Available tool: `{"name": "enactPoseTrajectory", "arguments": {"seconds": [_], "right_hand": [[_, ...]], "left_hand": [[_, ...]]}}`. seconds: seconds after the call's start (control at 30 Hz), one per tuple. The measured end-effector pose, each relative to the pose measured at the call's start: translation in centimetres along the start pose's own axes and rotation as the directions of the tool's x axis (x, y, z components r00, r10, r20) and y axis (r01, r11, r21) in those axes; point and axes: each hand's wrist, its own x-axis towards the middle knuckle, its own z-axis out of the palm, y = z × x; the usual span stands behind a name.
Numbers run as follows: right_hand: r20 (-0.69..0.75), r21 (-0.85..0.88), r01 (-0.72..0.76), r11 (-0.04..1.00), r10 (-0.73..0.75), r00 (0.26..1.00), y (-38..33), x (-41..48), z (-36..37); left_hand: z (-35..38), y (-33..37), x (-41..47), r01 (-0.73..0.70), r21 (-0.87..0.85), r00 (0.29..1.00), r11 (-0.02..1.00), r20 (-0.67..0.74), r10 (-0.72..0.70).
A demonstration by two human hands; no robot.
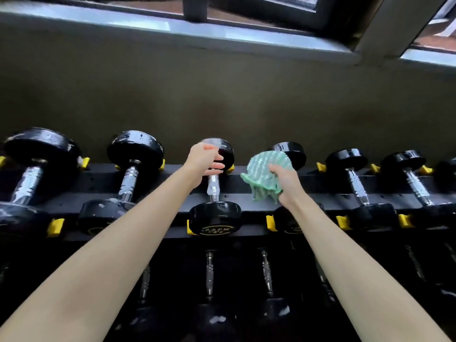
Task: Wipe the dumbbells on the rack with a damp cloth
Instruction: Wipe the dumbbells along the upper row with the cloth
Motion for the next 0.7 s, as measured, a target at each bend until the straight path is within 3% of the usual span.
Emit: {"name": "enactPoseTrajectory", "arguments": {"seconds": [0.1, 0.17, 0.3, 0.37, 0.53, 0.7], "right_hand": [[-0.011, -0.269, -0.077, 0.960, 0.077, 0.997, 2.3, 4.1, 0.8], [-0.028, -0.307, -0.150, 0.940, 0.148, 0.989, 4.0, 6.2, 2.1], [0.022, -0.325, -0.191, 0.926, 0.210, 0.978, 7.0, 9.2, 4.9], [0.086, -0.288, -0.226, 0.930, 0.260, 0.962, 8.0, 9.4, 6.4], [0.186, -0.048, -0.470, 0.881, 0.471, 0.862, 8.8, 8.5, 8.3], [0.207, 0.044, -0.479, 0.877, 0.461, 0.863, 8.4, 8.0, 7.1]], "left_hand": [[-1.1, -2.9, 2.4, 0.223, 0.014, 0.968, 0.975, -0.121, -0.220], [-1.8, -5.2, 3.9, 0.344, 0.029, 0.924, 0.938, -0.188, -0.333], [-2.6, -8.3, 5.8, 0.434, 0.114, 0.883, 0.894, -0.251, -0.397], [-2.5, -9.0, 6.1, 0.470, 0.113, 0.868, 0.875, -0.236, -0.436], [-2.7, -9.7, 6.2, 0.556, 0.130, 0.825, 0.821, -0.208, -0.526], [-3.4, -10.1, 5.7, 0.563, 0.076, 0.819, 0.823, -0.179, -0.544]]}}
